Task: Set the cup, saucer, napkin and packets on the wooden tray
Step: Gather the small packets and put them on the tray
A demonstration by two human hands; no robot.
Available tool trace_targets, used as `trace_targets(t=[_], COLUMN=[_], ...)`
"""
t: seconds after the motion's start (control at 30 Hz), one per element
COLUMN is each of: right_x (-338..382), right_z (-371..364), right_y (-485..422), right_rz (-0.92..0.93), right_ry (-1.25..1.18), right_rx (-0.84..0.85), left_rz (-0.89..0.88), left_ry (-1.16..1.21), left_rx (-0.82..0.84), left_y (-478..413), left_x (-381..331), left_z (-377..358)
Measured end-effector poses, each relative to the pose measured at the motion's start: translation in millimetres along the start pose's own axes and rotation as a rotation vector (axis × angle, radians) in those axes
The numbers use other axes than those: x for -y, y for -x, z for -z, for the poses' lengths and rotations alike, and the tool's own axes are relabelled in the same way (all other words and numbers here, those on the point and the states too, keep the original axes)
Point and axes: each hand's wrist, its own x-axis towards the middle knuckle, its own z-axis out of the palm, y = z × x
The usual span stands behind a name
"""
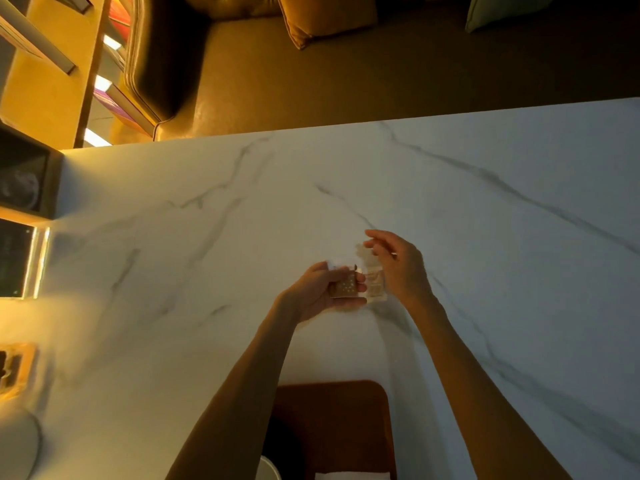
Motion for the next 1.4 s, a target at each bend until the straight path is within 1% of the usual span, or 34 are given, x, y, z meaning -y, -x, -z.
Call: trace_targets(t=[0.03,0.07,0.13,0.17,0.23,0.3,0.43,0.53,0.6,0.63,0.7,0.77,0.8,0.87,0.9,0.93,0.97,1.03,1.07,1.1,1.13,1.17,1.2,1.23,1.27,1.3,1.4], right_x=[-4.5,-9.4,-17.0,-19.4,-22.5,-24.3,-19.3,-11.4,-3.3,2.6,13.0,17.0,16.9,13.3,11.7,10.3,8.1,7.9,6.0,4.1,3.4,2.7,2.6,3.0,3.3,2.8,2.0], right_z=[2.4,2.9,-3.2,-7.5,-14.2,-17.0,-19.1,-16.2,-19.0,-24.2,-38.5,-48.0,-47.7,-38.3,-32.2,-27.2,-23.4,-18.5,-15.8,-11.9,-8.7,-7.8,-9.2,-12.4,-15.7,-17.9,-14.3], right_y=[1.9,5.4,18.8,26.5,38.4,44.6,46.5,45.3,47.1,49.5,55.3,58.9,58.6,56.0,54.7,53.9,52.2,48.0,44.8,41.2,37.7,34.0,30.4,27.8,25.6,23.2,19.6], right_rz=[-0.022,-0.053,-0.115,-0.124,-0.096,-0.109,-0.239,-0.336,-0.315,-0.268,-0.178,-0.170,-0.196,-0.250,-0.247,-0.247,-0.261,-0.309,-0.271,-0.186,-0.084,0.007,0.053,0.069,0.072,0.070,0.026], right_ry=[0.129,0.288,0.517,0.569,0.619,0.591,0.399,0.241,0.198,0.205,0.239,0.231,0.163,-0.051,-0.107,-0.152,-0.199,-0.321,-0.280,-0.157,-0.033,0.050,0.098,0.115,0.114,0.109,0.049], right_rx=[-0.039,-0.007,0.135,0.164,0.118,0.043,-0.070,-0.146,-0.189,-0.196,-0.175,-0.121,-0.075,0.081,0.162,0.209,0.201,0.077,-0.012,-0.059,-0.035,0.036,0.126,0.184,0.191,0.164,0.077], left_rz=[-0.009,-0.022,-0.048,-0.064,-0.081,-0.079,-0.082,-0.092,-0.153,-0.201,-0.302,-0.352,-0.362,-0.361,-0.346,-0.328,-0.307,-0.264,-0.252,-0.246,-0.246,-0.245,-0.239,-0.230,-0.219,-0.209,-0.172], left_ry=[0.047,0.075,0.068,0.058,0.059,0.041,-0.022,-0.046,-0.133,-0.190,-0.275,-0.316,-0.300,-0.209,-0.153,-0.092,-0.035,0.023,-0.003,-0.076,-0.188,-0.329,-0.473,-0.604,-0.701,-0.755,-0.734], left_rx=[-0.030,-0.063,-0.120,-0.131,-0.134,-0.141,-0.176,-0.274,-0.307,-0.282,-0.139,-0.014,0.013,0.033,0.040,0.045,0.040,0.012,-0.001,-0.006,0.007,0.026,0.037,0.034,0.025,0.020,0.026], left_y=[-0.8,-1.6,-2.4,-2.3,-2.4,-2.2,-2.4,-1.9,-1.1,-0.6,3.5,5.8,6.0,5.9,6.3,6.8,6.9,6.7,6.9,7.0,8.1,9.0,9.8,9.8,9.5,9.3,10.8], left_x=[2.0,3.8,7.1,8.9,11.7,12.9,14.2,20.1,26.6,29.5,32.7,34.3,34.9,36.2,36.6,37.3,37.7,34.8,32.3,28.7,24.0,17.8,11.2,4.8,-1.2,-6.3,-11.6], left_z=[2.3,4.2,7.2,8.0,9.1,9.1,2.5,-5.5,-14.2,-18.7,-28.0,-32.4,-30.5,-22.4,-18.1,-14.1,-10.9,-8.1,-7.7,-7.9,-9.5,-11.8,-14.8,-16.7,-18.0,-17.9,-10.4])
